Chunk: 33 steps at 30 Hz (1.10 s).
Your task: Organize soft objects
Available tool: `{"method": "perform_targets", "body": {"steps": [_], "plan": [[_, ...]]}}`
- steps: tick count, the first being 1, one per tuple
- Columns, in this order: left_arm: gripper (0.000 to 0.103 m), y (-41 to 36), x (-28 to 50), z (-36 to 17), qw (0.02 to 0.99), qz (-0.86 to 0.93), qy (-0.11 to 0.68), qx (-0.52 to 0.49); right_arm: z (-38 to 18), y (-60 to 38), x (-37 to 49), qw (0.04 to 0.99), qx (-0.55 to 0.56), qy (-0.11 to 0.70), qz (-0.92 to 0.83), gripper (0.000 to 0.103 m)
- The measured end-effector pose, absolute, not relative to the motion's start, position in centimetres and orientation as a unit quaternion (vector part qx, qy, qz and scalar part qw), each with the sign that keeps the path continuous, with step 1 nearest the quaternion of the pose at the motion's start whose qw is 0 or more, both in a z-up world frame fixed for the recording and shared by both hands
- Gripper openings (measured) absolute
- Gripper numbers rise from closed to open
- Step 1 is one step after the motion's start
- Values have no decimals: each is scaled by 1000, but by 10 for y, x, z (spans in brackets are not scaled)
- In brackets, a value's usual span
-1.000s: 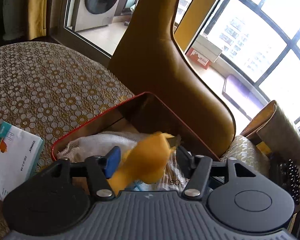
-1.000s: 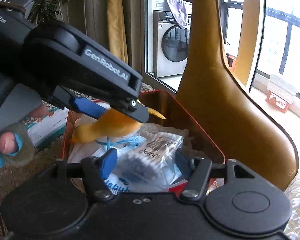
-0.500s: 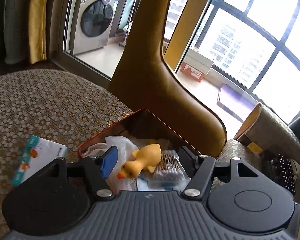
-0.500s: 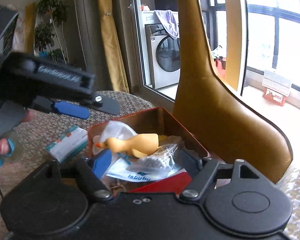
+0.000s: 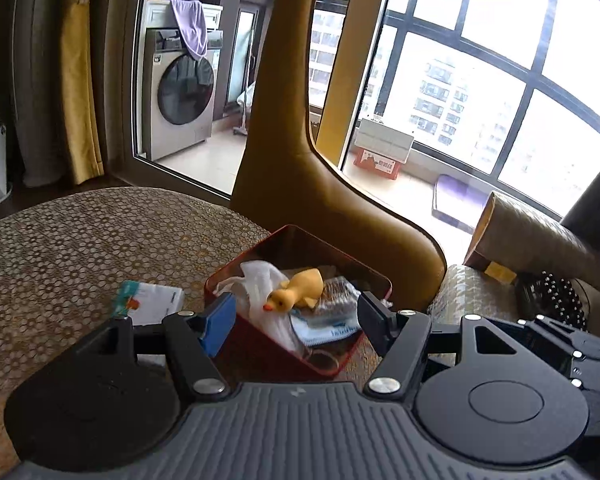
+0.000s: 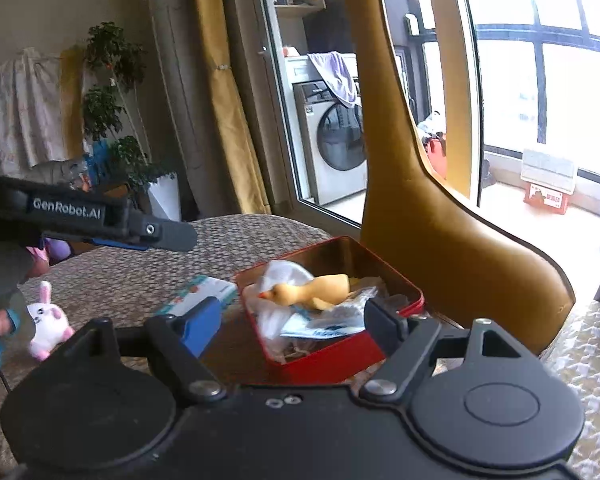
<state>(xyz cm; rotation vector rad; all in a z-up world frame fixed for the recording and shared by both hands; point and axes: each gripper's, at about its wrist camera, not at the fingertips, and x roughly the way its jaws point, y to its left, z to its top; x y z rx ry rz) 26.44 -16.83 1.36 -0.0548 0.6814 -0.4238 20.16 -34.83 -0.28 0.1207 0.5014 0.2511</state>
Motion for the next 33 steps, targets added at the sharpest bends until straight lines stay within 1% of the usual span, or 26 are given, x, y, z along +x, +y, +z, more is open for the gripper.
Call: {"method": "perform_targets", "body": {"steps": [7,10,13,19,23,27,31,32,33], "plan": [[67,-151,220,16,927,-210,312,-12,8,-338,165,965,60,219,132,80],[67,-141,202,14,928,-212,305,-10,10,-334,148,968,61,205,131,82],[67,-131,184,15,932,-211,294,-10,10,-334,135,970,71,192,131,83],[67,-118,151,16,943,-198,266,4,11,-330,115,971,82,184,130,86],[67,-113,137,13,943,-192,272,4,14,-325,106,972,86,177,129,88],[73,-108,124,9,946,-185,268,6,11,-324,98,971,98,176,132,90],[73,-101,113,7,948,-177,266,-2,9,-320,92,970,98,181,131,91],[74,-100,112,7,948,-176,266,-5,8,-319,90,969,100,182,132,92],[78,-98,109,6,948,-176,266,-7,8,-318,89,969,101,184,133,92]]}}
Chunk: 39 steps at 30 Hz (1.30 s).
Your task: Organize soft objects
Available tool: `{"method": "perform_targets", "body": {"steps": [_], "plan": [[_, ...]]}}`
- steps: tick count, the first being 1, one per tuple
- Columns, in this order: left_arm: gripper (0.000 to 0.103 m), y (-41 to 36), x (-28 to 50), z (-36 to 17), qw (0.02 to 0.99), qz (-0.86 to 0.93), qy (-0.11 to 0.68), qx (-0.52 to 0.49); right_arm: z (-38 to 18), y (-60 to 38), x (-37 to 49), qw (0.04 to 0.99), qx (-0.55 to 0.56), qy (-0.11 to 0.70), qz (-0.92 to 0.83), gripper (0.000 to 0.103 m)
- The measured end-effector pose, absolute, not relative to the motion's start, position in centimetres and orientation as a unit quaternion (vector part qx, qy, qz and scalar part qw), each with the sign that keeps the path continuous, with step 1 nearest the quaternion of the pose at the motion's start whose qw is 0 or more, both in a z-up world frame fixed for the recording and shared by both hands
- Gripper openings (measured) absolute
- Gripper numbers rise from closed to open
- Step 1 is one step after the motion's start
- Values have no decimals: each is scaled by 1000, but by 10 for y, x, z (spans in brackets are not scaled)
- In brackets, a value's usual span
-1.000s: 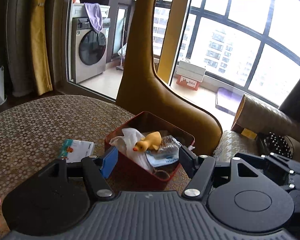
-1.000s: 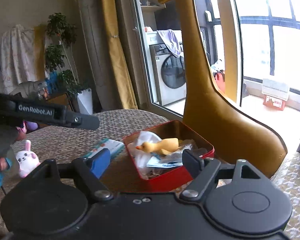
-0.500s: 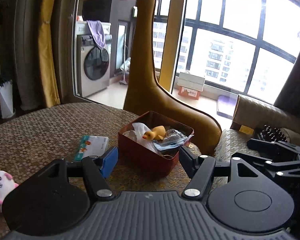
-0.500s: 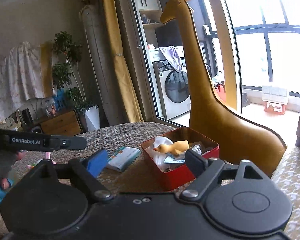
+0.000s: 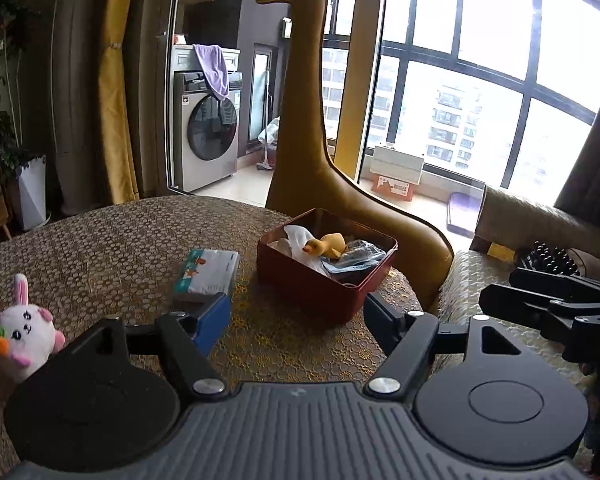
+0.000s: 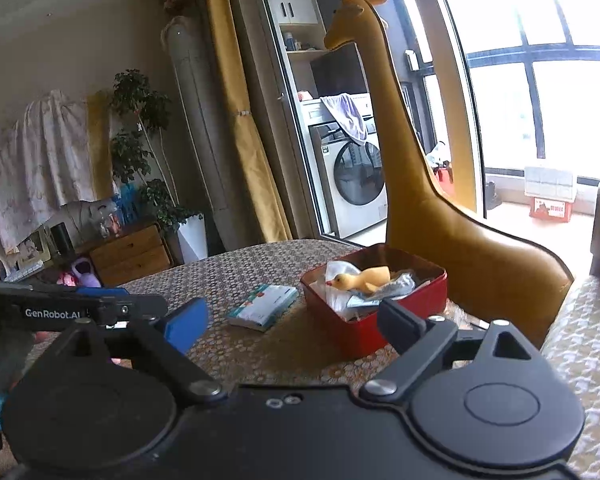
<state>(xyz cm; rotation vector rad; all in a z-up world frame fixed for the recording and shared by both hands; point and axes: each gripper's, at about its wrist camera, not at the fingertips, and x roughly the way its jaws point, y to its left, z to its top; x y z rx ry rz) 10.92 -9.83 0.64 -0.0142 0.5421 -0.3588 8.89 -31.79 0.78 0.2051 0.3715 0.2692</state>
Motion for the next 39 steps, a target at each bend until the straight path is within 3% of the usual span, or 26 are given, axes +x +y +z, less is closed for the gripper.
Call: {"method": "perform_targets", "body": {"steps": [7,13,16,39], "plan": [[86,-92,92,6,948,-173,266,-12,10,-313,77,968,107,175,142,102],[90,-91,79,10,948,-176,264,-7,13,-304,70,970,93,167,148,103],[103,-91,73,13,952,-171,255,-1,13,-301,67,972,84,164,143,103],[103,-88,53,14,961,-162,222,0,11,-295,61,975,75,163,129,103]]}}
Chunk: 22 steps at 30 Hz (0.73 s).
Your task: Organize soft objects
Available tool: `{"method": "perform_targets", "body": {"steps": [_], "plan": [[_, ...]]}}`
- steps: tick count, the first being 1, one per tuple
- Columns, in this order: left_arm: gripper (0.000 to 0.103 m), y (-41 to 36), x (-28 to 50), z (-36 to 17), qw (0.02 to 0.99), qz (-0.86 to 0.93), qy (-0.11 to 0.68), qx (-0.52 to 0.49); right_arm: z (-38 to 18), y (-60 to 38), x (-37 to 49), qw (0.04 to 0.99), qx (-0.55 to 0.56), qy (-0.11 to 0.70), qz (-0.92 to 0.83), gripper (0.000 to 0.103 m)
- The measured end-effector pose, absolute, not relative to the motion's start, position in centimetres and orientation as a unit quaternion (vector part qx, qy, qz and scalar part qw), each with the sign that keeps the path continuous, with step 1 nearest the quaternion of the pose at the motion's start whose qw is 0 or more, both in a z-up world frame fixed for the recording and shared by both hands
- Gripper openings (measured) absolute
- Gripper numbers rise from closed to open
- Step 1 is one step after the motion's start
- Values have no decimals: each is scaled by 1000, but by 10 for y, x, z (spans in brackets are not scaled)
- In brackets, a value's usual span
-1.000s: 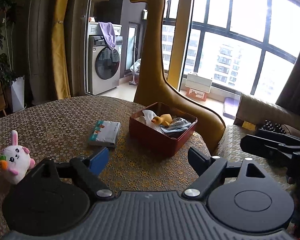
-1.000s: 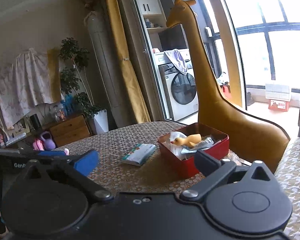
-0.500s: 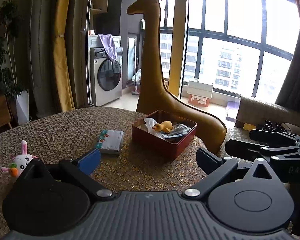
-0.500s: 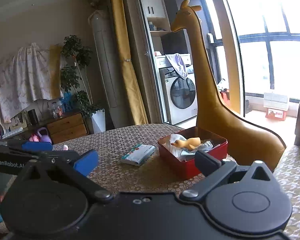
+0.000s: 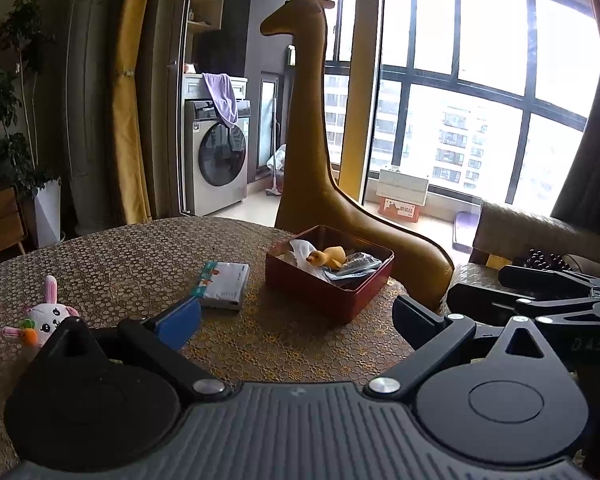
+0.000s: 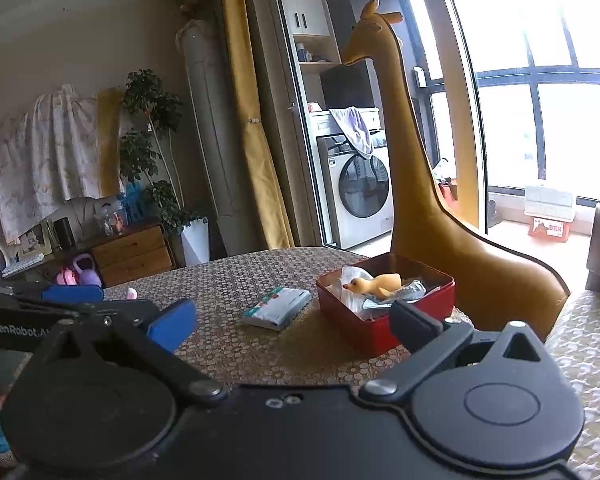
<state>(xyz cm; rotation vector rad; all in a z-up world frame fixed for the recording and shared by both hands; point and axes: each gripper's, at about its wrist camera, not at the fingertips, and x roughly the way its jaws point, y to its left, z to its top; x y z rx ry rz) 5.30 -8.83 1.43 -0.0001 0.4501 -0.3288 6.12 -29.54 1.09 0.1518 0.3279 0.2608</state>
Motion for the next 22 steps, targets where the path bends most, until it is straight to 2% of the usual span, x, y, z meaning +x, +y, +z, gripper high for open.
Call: {"method": "perform_targets", "body": {"steps": [22], "plan": [[103,-88,49,10,963,-158,217,6,7,-289,63,976,78,167,118,103]]}}
